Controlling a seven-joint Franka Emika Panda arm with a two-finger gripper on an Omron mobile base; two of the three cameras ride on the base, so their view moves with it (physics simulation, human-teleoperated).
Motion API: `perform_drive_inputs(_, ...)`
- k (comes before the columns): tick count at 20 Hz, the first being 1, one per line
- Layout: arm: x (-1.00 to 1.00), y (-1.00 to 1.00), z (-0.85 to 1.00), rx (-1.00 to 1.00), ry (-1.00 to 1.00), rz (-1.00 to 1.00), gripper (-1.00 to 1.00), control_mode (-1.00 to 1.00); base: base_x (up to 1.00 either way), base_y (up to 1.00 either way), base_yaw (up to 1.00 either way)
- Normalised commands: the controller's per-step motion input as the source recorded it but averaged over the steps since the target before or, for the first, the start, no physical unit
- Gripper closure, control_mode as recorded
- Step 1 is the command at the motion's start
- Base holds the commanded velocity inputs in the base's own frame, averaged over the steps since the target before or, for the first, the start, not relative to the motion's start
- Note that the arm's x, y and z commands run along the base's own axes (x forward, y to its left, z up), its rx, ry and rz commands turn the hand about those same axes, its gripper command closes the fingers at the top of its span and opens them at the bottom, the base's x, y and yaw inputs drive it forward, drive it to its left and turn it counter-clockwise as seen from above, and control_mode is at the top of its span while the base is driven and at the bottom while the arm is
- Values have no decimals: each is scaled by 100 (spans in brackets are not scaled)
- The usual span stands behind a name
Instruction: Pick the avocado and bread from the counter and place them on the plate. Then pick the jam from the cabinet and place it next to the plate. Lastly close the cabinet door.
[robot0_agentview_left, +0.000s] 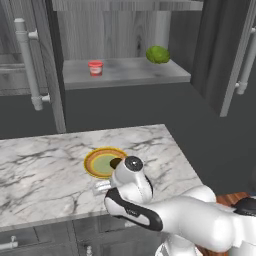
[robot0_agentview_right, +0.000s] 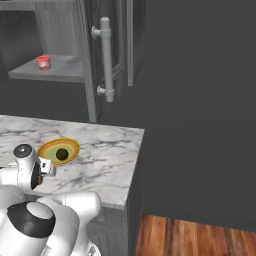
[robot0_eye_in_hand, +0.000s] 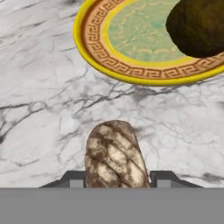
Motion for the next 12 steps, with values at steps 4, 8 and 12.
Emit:
perform_drive_inputs(4, 0, -3, 74, 1, 8, 0, 100, -100, 0, 0, 0)
perform_drive_inputs(8, 0, 0, 97, 0, 3, 0, 100, -100, 0, 0, 0)
perform_drive_inputs(12, 28, 0, 53, 0, 10, -1, 100, -100, 0, 0, 0)
